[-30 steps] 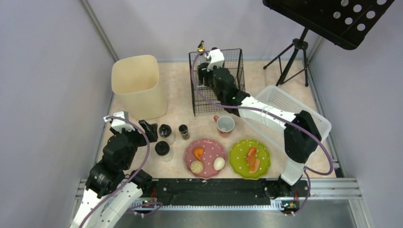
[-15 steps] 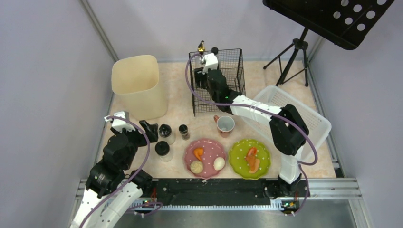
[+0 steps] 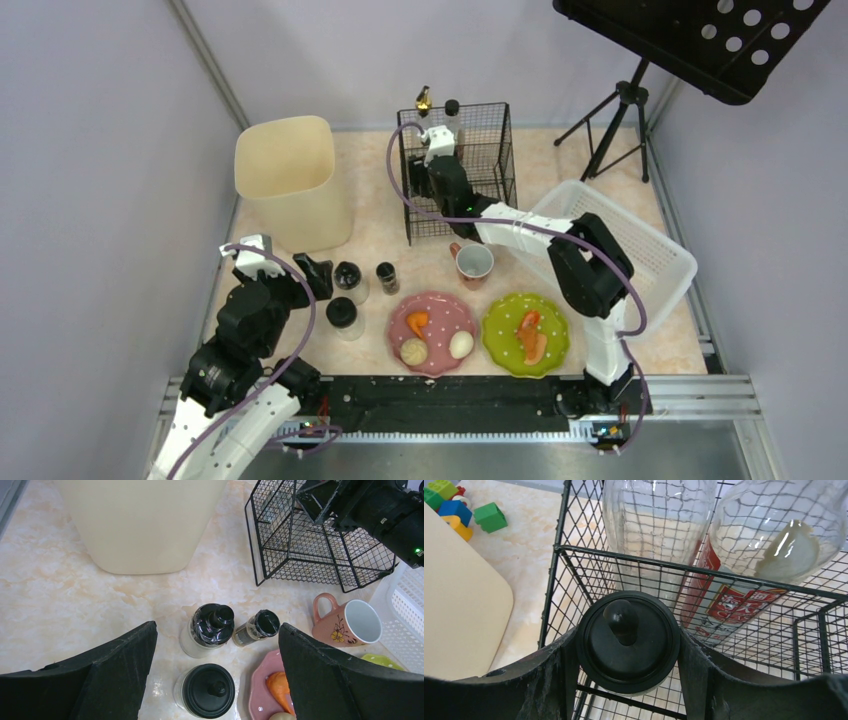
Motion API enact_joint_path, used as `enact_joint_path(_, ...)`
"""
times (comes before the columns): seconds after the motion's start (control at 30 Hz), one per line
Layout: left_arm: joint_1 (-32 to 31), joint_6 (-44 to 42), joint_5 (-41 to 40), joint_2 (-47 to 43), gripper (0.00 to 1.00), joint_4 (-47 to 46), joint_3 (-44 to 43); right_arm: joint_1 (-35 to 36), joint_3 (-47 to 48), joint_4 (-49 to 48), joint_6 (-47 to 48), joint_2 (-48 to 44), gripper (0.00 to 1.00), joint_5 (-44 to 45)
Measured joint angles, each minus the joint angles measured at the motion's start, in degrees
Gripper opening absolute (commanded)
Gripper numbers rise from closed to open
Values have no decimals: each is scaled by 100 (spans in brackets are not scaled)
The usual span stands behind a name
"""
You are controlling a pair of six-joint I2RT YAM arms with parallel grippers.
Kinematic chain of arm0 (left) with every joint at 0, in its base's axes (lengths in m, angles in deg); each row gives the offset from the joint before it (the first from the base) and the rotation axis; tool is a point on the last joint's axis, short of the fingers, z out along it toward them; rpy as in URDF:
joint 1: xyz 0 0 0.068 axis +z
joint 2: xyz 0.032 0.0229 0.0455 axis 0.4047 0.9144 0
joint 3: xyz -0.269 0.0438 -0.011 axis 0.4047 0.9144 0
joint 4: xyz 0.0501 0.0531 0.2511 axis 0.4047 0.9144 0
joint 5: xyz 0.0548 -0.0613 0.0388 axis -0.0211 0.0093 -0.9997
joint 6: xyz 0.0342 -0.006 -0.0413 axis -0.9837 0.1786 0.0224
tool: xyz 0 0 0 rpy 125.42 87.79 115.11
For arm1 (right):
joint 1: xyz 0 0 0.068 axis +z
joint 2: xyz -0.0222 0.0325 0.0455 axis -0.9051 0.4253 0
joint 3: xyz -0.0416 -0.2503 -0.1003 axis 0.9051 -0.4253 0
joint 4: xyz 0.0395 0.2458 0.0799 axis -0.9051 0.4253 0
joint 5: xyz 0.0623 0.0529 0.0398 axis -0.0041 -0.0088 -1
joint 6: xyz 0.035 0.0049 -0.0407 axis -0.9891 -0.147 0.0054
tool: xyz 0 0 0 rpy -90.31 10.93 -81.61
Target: Clear the kitchen counter
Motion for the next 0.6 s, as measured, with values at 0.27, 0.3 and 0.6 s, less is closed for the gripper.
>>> enact_joint_path(0.27, 0, 0, 2, 0, 95, 0, 0, -22, 153, 160, -232, 136, 34, 4)
enact_joint_path(0.3, 0, 0, 2, 0, 95, 0, 0, -24, 181, 197, -247, 146, 38, 7)
enact_joint_path(0.6, 0, 0, 0, 0, 96, 0, 0, -26, 295, 345, -295, 188, 52, 7)
